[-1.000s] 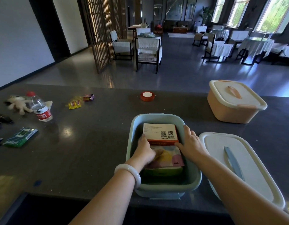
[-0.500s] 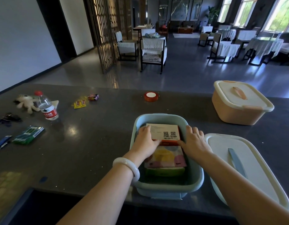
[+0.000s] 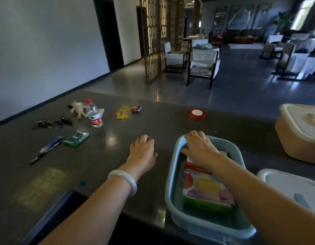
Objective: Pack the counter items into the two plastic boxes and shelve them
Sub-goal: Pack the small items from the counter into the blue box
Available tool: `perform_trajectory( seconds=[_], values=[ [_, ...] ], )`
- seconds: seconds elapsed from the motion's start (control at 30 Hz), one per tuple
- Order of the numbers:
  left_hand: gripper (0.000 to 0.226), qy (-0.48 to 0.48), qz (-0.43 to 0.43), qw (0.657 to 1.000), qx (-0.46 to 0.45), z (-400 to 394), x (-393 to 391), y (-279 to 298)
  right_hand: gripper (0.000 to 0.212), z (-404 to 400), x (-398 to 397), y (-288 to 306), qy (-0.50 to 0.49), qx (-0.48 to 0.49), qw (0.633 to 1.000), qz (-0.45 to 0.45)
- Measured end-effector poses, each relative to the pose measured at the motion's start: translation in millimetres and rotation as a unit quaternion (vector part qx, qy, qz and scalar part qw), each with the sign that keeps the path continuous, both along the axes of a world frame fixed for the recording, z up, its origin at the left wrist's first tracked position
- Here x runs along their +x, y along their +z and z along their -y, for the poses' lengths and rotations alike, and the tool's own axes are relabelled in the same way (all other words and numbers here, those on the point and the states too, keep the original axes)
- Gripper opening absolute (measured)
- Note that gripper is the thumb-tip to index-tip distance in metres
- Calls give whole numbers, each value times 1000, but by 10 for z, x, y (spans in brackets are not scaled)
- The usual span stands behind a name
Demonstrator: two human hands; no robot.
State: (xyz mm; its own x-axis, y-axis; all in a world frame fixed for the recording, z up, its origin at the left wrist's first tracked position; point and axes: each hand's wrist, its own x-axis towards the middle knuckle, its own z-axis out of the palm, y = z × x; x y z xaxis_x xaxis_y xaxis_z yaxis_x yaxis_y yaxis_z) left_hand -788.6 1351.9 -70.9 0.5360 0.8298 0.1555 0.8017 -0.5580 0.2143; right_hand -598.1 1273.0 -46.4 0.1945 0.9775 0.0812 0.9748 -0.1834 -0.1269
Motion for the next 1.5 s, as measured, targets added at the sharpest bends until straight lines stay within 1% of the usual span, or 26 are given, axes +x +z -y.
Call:
perform_trajectory(
  seconds=[0.1, 0.23, 0.4, 0.6, 0.8, 0.93, 1.03, 1.13, 1.27, 1.37, 1.5],
  values=[
    [53, 34, -32, 999, 10, -132, -248, -3, 55, -268, -225, 27, 38, -19, 999, 10],
    [56, 72, -45, 996, -7, -330, -572, 24, 58, -602, -545, 40, 79, -37, 996, 4],
    [62, 97, -63, 993, -36, -659, -955, 19, 59, -1021, -938, -15, 116, -54, 992, 1],
    [67, 98, -82, 991, -46, -1238, -1410, -38, 62, -1644, -1407, -24, 120, -79, 990, -3],
    [63, 90, -78, 992, -51, -1901, -1845, -106, 61, -2352, -1851, -26, 115, -91, 989, -5],
    [65, 91, -69, 991, -73, -2259, -2133, -246, 62, -2726, -2158, -183, 114, -114, 987, -17],
    [68, 116, -63, 986, -102, -2456, -2347, -395, 65, -2973, -2389, -334, 131, -139, 981, -38],
    [76, 162, -55, 978, -123, -2623, -2579, -540, 69, -3235, -2619, -456, 166, -161, 972, -46],
    [75, 213, -39, 965, -146, -2726, -2878, -707, 82, -3572, -2861, -623, 228, -166, 959, -41],
    [77, 226, -34, 960, -158, -2807, -3048, -802, 96, -3823, -3037, -718, 289, -171, 942, -21],
    [80, 225, -23, 963, -150, -2951, -3131, -888, 104, -4137, -3193, -816, 351, -180, 918, 24]
  ],
)
